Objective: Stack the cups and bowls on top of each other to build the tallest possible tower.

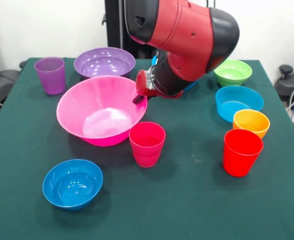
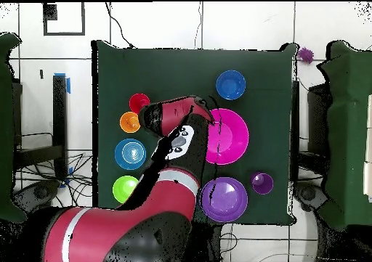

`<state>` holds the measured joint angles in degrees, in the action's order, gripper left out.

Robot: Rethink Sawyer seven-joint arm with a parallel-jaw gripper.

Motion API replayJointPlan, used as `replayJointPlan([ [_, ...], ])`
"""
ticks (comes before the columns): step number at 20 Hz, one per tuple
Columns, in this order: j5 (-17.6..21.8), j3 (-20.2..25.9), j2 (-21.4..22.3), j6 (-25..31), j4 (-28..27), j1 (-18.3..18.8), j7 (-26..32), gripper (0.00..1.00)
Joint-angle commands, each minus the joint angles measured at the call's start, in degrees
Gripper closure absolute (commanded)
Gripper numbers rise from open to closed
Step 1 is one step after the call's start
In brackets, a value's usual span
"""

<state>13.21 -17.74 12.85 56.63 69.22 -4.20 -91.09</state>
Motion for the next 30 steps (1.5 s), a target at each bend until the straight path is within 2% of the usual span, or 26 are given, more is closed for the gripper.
replayJointPlan([
  [1, 2.86, 3.18, -0.24, -1.68, -4.50, -0.40, -2.95, 1.00],
  [5, 4.28, 2.47, -0.90, -2.45, -5.39, -0.79, -2.18, 1.00],
  [11, 5.90, 1.12, -0.37, 0.89, -7.28, -1.18, -0.21, 1.00],
  [17, 6.77, 0.36, 0.84, 1.78, -6.26, -1.81, -0.13, 1.00],
  [24, 6.73, -0.50, 0.96, 3.94, -6.39, -2.49, 0.32, 1.00],
  [30, 6.02, -1.56, 1.80, 4.28, -4.26, -3.30, -1.57, 1.00],
])
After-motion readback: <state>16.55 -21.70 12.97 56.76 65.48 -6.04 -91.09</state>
